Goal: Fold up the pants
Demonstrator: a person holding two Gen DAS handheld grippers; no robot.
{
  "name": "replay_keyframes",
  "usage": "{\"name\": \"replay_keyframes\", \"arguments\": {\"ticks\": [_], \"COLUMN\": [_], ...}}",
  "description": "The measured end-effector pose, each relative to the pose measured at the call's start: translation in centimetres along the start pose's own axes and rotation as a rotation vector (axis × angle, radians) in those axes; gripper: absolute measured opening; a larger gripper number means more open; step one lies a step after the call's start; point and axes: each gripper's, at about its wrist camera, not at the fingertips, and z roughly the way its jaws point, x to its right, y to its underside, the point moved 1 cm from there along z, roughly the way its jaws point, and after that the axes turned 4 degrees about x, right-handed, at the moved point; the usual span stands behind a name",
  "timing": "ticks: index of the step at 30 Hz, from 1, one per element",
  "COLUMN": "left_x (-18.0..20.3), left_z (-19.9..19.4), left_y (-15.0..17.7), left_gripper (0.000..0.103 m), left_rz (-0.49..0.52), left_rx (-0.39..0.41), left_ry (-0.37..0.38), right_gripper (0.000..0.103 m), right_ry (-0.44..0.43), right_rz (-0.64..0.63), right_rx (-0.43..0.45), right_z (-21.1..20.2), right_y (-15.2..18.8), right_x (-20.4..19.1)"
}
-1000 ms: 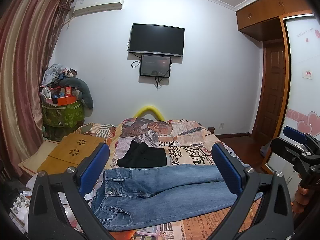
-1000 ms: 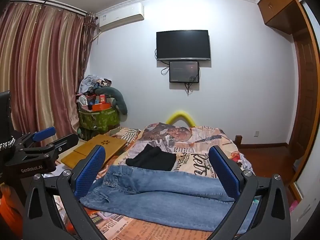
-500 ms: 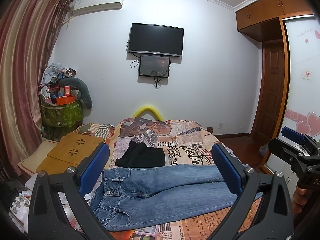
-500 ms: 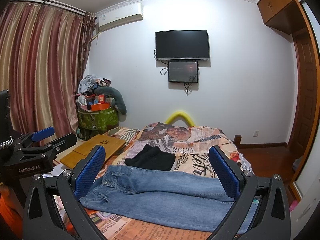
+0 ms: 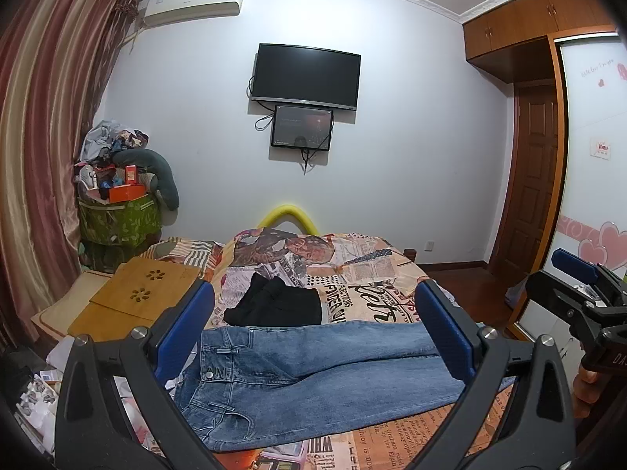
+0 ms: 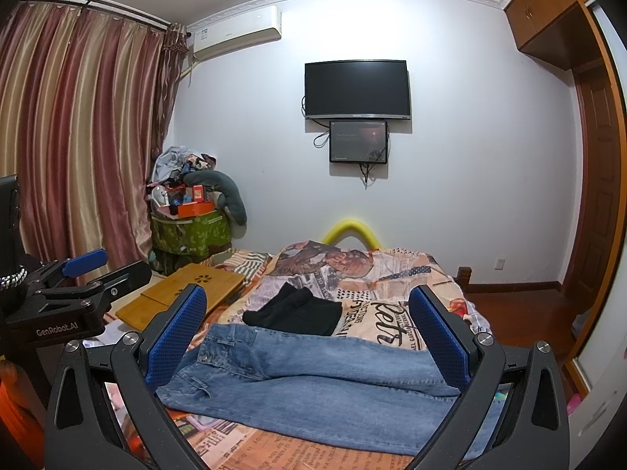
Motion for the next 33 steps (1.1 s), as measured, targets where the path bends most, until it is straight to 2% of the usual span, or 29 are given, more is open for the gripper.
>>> {"name": "replay_keyframes", "arguments": {"ticks": [33], "left_x": [-0.1], "left_z": [0.34], "left_y": [0.3], "left_gripper": [0.103], "left_rz": [-0.002], "left_rx": [-0.006], "left_ry": [0.0], "right_gripper": [0.103], "right_ry": [0.002], "right_rz": [0.003], "right_rx": [-0.004], "right_z": [0.45], "right_y": [0.23], "right_x": [0.37]}}
